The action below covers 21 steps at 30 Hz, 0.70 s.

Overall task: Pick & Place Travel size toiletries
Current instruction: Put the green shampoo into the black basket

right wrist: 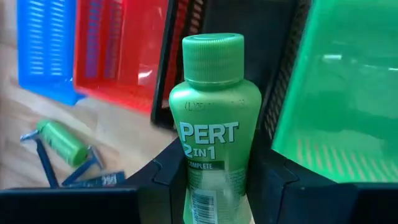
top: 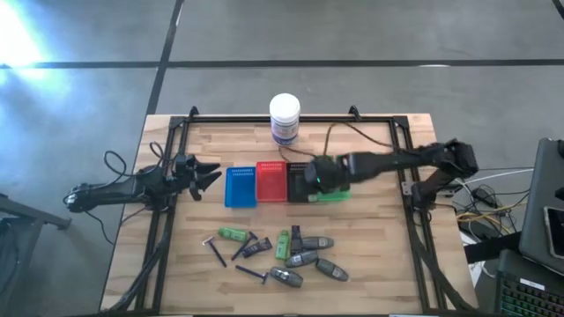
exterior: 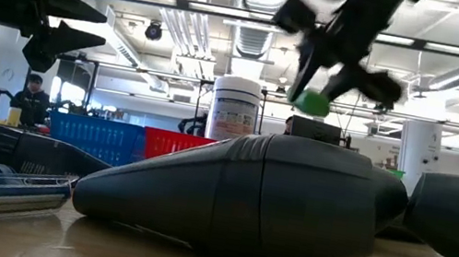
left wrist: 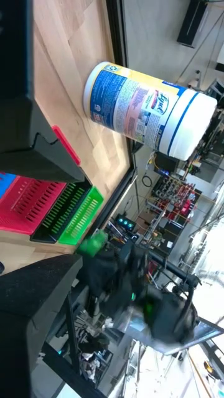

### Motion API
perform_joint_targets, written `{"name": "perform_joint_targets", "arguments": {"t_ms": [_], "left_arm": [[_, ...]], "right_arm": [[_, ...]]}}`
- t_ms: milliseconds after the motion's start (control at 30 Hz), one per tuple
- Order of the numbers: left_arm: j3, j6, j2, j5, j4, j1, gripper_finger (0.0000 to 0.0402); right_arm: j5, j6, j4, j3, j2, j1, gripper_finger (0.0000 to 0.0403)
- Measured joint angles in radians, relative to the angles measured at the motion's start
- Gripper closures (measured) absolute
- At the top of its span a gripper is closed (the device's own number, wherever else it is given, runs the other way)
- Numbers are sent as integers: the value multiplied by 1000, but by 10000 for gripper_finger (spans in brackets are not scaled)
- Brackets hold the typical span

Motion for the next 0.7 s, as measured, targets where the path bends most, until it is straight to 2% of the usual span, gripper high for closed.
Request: {"name": "perform_joint_targets", "arguments": {"t_ms": [100, 300, 500, 700], "left_arm": [[0, 0, 5, -1, 0, 0, 195], [0, 0, 14, -2, 1, 0, 195], [0, 0, 19, -2, 1, 0, 195], [0, 0, 19, -2, 1, 0, 195]], "right_arm": [[-89, -82, 29, -7, 37, -81, 286], [-131, -139, 69, 29, 120, -143, 274], [-123, -140, 77, 50, 199, -155, 255], [-65, -149, 79, 81, 220, -151, 205]]}}
